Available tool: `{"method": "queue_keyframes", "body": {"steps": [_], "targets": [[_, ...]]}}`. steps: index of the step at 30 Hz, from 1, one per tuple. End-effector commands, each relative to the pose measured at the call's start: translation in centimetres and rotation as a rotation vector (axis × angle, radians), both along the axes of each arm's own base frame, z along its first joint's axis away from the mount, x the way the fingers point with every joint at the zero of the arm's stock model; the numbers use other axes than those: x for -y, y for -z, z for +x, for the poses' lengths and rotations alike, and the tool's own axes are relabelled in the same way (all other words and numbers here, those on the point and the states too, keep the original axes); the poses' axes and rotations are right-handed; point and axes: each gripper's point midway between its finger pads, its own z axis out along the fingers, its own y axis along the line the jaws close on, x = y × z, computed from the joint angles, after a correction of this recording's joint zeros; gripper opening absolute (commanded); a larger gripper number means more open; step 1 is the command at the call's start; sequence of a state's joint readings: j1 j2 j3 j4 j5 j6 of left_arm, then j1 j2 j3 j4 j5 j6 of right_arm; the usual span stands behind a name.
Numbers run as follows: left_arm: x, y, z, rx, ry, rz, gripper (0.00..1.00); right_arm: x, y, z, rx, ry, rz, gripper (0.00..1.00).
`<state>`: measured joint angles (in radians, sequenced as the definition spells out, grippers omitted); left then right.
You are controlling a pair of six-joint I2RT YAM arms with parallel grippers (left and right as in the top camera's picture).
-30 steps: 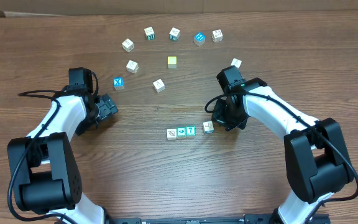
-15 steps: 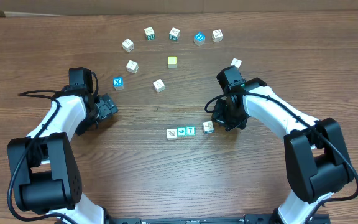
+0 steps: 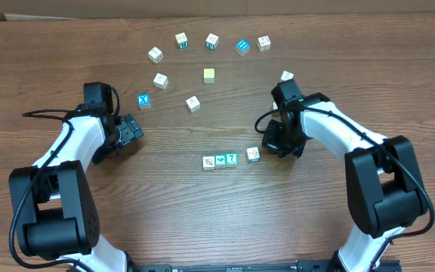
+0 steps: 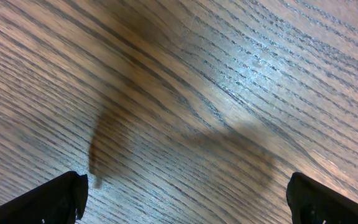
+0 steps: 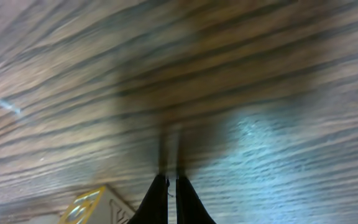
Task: Form a horizontal line
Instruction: 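Lower the closed right gripper beside the umbrella block's right side, then push the umbrella block left flush against the green 7 block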
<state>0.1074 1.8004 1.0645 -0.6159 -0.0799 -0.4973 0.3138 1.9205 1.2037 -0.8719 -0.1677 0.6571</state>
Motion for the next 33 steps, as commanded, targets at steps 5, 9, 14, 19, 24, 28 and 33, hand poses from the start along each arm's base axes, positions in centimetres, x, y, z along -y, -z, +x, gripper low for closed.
{"method": "queue_keyframes", "body": {"steps": [5,9,14,19,24,28,33], "targets": [[-0.1,0.5,-0.3,-0.016,0.001,0.004,0.99,-0.2,0.3,-0.3,-0.013,-0.002,0.014,0.04],[-0.1,0.5,-0.3,-0.016,0.001,0.005,0.99,-0.2,0.3,-0.3,-0.012,-0.002,0.015,0.04],[-0.1,0.5,-0.3,-0.016,0.001,0.005,1.0,-1.0,0.1,-0.7,-0.027,-0.029,0.053,0.04],[-0.1,0.5,-0.3,-0.016,0.001,0.005,0.99,-1.2,0.2,-0.8,-0.026,-0.013,0.03,0.04],[-0.1,0.5,-0.3,-0.016,0.001,0.005,0.99,-1.2,0.2,-0.8,-0.026,-0.02,0.031,0.04],[-0.1,0.5,-0.3,-0.016,0.001,0.005,1.0,-1.4,0.2,-0.9,-0.028,-0.021,0.038,0.04],[-0.1,0.5,-0.3,-0.016,0.001,0.005,1.0,-1.8,0.2,-0.9,-0.022,-0.032,0.043,0.04]]}}
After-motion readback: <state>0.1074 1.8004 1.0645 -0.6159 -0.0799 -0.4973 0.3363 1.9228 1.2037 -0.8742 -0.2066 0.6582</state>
